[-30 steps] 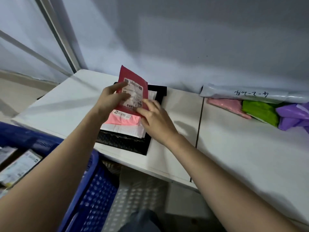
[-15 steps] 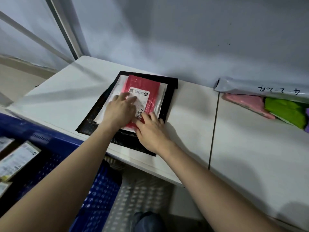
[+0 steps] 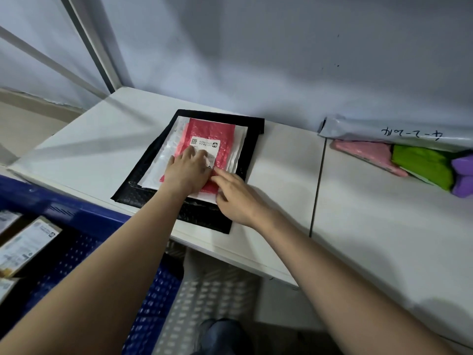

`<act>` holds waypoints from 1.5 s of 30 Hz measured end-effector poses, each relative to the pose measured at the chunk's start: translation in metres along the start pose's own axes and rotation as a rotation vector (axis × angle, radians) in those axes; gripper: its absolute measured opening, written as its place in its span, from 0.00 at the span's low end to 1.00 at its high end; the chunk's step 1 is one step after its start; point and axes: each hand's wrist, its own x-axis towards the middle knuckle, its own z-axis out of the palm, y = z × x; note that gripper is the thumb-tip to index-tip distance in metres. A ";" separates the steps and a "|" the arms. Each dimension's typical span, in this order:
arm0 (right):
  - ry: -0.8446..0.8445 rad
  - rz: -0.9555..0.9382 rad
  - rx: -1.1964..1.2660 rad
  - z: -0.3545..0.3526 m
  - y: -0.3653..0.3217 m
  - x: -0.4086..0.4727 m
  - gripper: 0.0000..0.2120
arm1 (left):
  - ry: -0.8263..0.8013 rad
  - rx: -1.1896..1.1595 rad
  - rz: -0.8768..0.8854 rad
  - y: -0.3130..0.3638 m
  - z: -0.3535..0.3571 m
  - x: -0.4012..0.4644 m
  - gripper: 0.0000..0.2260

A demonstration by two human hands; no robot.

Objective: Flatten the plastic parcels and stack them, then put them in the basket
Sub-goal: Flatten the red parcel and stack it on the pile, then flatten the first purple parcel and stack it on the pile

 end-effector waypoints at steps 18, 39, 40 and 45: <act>0.414 0.245 -0.102 -0.142 0.075 -0.114 0.22 | 0.278 -0.037 0.318 0.142 -0.052 -0.053 0.26; 0.658 0.759 -0.189 -0.206 0.243 -0.301 0.18 | 0.118 -0.108 0.640 0.365 0.034 -0.088 0.29; 0.649 0.774 -0.208 -0.205 0.250 -0.307 0.18 | 0.104 -0.111 0.645 0.372 0.039 -0.089 0.29; 0.654 0.870 -0.229 -0.198 0.278 -0.328 0.23 | 0.032 -0.111 0.674 0.403 0.065 -0.092 0.30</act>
